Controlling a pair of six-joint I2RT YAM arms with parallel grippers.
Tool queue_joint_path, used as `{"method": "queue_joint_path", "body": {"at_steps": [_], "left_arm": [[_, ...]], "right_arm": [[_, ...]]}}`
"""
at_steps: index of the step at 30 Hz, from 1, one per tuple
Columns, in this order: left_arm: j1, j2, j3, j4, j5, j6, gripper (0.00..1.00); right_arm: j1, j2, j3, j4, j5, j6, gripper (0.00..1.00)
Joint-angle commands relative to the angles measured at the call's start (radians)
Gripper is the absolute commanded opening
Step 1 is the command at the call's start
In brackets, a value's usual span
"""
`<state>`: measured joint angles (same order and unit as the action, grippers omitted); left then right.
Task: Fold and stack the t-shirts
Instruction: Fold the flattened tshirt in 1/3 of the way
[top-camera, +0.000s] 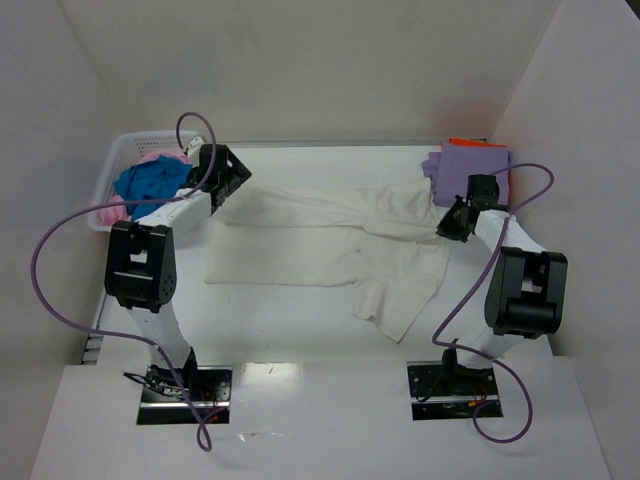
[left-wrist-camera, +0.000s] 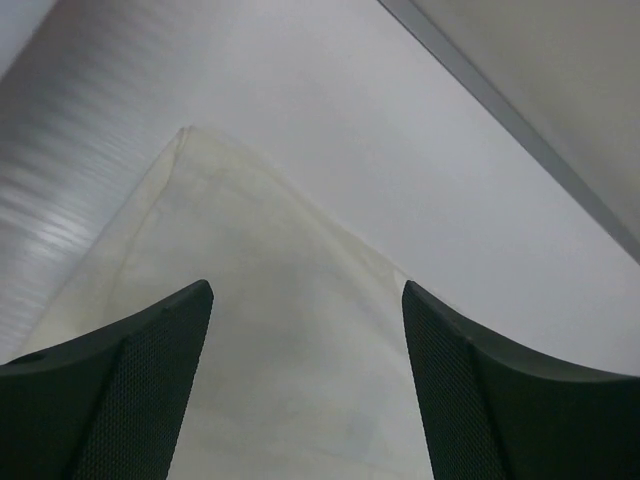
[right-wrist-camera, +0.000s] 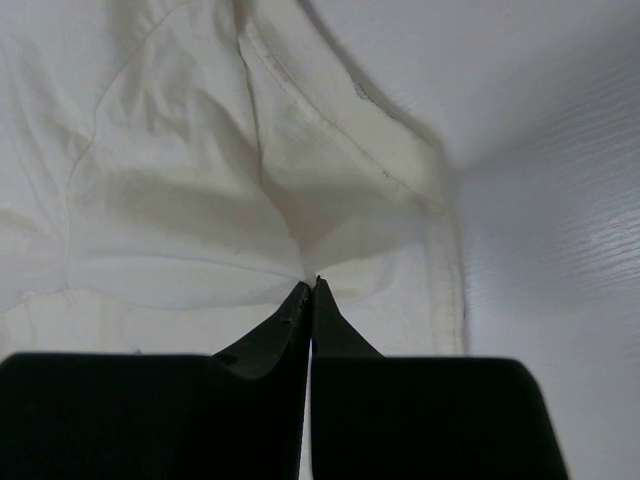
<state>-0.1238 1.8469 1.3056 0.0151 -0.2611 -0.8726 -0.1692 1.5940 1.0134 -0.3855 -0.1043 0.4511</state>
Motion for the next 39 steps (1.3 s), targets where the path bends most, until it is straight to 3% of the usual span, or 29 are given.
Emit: {"method": "queue_joint_path", "body": {"at_steps": [1, 9, 18, 26, 39], "left_arm": [[0.019, -0.115, -0.008, -0.127, -0.027, 0.156, 0.85], [0.059, -0.454, -0.244, -0.158, -0.141, 0.089, 0.86], [0.133, -0.548, -0.376, -0.237, -0.132, -0.048, 0.87], [0.216, -0.535, -0.43, -0.251, -0.132, -0.167, 0.87], [0.312, -0.35, -0.372, -0.144, -0.082, -0.152, 0.87]], "right_arm": [[-0.013, -0.055, -0.001, 0.022, -0.005, -0.011, 0.0], [-0.013, -0.074, -0.001, 0.031, -0.032, -0.011, 0.0], [-0.003, -0.103, -0.01, 0.04, -0.043, -0.011, 0.0], [-0.003, -0.103, -0.01, 0.04, -0.043, -0.011, 0.0], [-0.003, -0.094, -0.019, 0.04, -0.043, -0.011, 0.0]]}}
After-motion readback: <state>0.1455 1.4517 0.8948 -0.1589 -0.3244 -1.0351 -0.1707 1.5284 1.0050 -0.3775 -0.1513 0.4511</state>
